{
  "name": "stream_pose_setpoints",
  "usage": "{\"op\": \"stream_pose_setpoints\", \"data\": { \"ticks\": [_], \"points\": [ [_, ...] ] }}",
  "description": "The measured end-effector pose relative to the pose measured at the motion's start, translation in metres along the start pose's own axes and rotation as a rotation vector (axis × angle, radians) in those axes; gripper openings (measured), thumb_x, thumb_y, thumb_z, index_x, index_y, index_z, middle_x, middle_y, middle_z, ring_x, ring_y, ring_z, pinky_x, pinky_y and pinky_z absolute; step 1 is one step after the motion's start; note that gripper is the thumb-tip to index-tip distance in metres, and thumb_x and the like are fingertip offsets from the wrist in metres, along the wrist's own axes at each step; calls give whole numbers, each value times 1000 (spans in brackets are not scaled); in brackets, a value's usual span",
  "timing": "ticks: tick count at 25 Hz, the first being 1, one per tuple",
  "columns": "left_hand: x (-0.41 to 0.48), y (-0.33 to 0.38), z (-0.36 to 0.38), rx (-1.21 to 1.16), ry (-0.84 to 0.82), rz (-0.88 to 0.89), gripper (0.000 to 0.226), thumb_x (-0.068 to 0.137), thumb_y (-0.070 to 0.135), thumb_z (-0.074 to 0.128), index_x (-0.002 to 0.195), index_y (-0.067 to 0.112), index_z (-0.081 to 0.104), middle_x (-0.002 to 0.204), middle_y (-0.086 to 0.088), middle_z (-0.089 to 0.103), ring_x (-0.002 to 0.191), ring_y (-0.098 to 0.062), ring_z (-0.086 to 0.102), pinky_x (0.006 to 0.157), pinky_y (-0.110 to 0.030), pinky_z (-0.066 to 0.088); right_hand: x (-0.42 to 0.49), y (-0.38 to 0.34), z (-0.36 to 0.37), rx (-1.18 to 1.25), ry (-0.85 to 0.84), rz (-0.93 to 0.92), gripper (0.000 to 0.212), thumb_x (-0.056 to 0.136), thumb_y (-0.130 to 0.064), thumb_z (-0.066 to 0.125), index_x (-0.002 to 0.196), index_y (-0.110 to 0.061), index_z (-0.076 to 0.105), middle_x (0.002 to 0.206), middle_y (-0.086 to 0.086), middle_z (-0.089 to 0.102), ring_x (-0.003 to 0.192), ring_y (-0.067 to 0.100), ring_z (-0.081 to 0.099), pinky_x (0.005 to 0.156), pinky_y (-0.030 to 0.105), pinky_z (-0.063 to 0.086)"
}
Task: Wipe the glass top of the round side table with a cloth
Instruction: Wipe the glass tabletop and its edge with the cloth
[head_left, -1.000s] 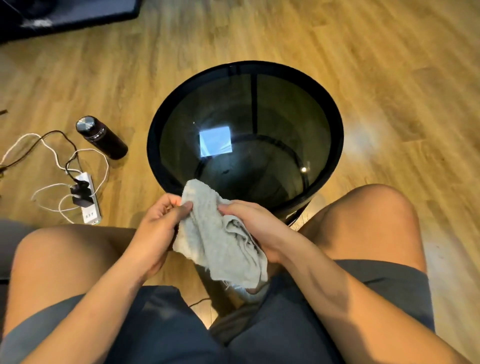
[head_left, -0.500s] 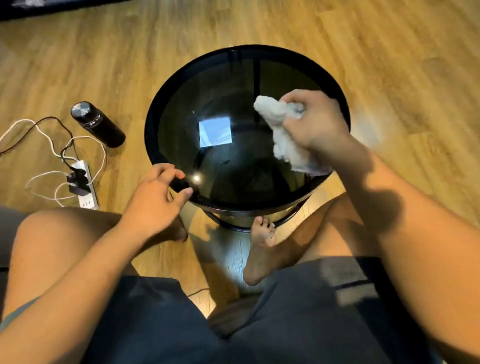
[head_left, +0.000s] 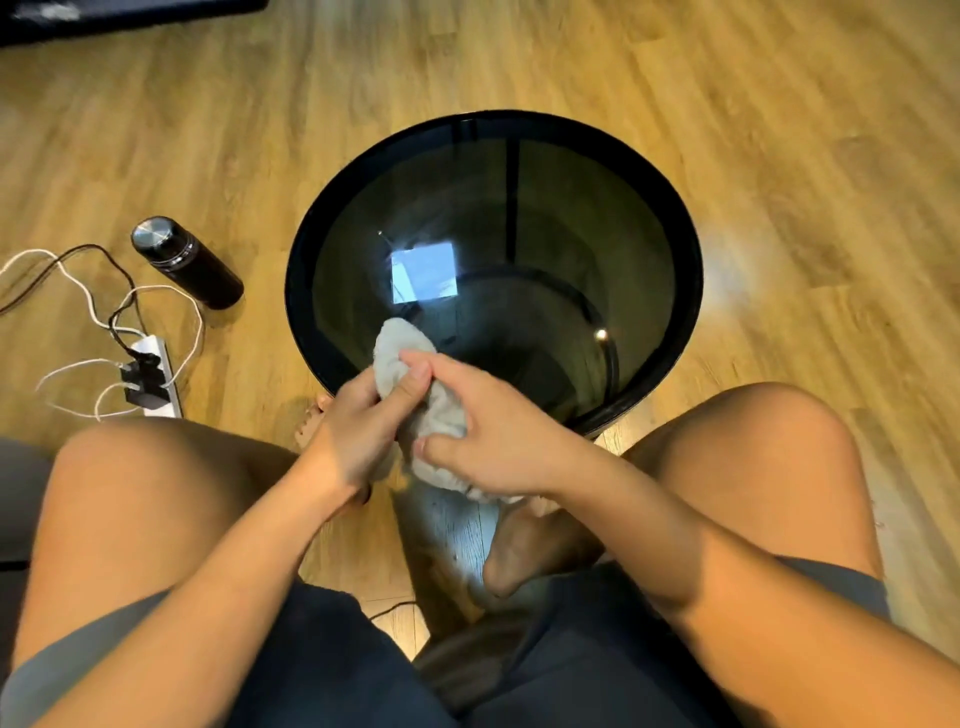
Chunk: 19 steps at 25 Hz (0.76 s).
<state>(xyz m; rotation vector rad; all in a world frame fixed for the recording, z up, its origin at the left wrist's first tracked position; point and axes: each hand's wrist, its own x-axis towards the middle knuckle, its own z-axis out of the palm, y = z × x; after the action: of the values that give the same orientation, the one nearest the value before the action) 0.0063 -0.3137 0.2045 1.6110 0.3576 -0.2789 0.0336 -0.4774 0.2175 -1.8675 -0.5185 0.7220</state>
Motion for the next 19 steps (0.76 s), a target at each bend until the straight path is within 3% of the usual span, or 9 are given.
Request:
{"op": "stream_pose_setpoints", "data": {
  "ticks": [2,4,7,9,11,14,16,17,19],
  "points": [
    [-5,-2,-2,-120,7,-85,57,77,51,75,113,8,65,104,-14,74,103,-34,70,80,-37,57,-7,-3,1,81,-20,6,68,87,-9,61,147,-29,35,135,1,57,119,15,58,100,34,50],
    [-7,-2,-5,-160,-52,-90,65,67,51,80,115,10,65,105,-10,76,100,-29,72,75,-32,59,-9,-4,-7,159,122,63,61,85,-5,58,140,-27,46,122,2,66,109,15,64,96,37,54],
    [-9,-3,-5,-125,-115,-9,83,54,55,89,120,13,61,111,-10,74,106,-27,70,81,-35,59,-11,-3,-18,1,275,167,37,84,-16,60,119,-27,63,103,-3,71,95,11,67,83,32,56],
    [-11,-3,-8,-158,-145,9,92,46,53,93,122,16,58,111,-6,73,108,-25,69,83,-36,59,-14,-6,-23,-140,292,148,19,86,-21,59,102,-27,68,96,-10,70,91,7,64,72,22,48],
    [-14,0,-17,-210,-204,-14,94,39,47,97,120,19,58,109,-1,74,107,-22,70,80,-31,59,-14,-10,-31,-173,318,75,14,89,-20,55,94,-26,66,94,-14,66,92,5,60,71,18,42],
    [-15,0,-34,-195,-241,43,76,39,46,97,104,19,69,109,-2,74,107,-20,69,84,-27,57,-11,-15,-44,-105,440,0,16,95,-20,53,99,-20,68,97,-9,67,92,7,62,77,24,48],
    [-14,1,-40,-247,-212,116,51,45,43,96,76,14,67,99,-7,71,99,-21,67,85,-30,54,-14,-17,-53,43,486,21,16,95,-28,60,104,-19,69,99,-7,69,90,7,65,74,20,50],
    [-12,1,-41,-288,-198,146,49,48,39,96,69,12,61,94,-9,66,94,-22,65,84,-32,53,-17,-18,-58,132,440,38,20,90,-31,67,106,-18,69,98,-6,70,87,6,67,72,19,52],
    [-11,2,-41,-343,-200,143,55,49,33,97,80,11,57,89,-12,62,87,-23,65,80,-33,56,-21,-18,-65,174,293,34,31,80,-26,79,107,-16,70,98,-1,73,87,9,71,72,22,56]
  ]
}}
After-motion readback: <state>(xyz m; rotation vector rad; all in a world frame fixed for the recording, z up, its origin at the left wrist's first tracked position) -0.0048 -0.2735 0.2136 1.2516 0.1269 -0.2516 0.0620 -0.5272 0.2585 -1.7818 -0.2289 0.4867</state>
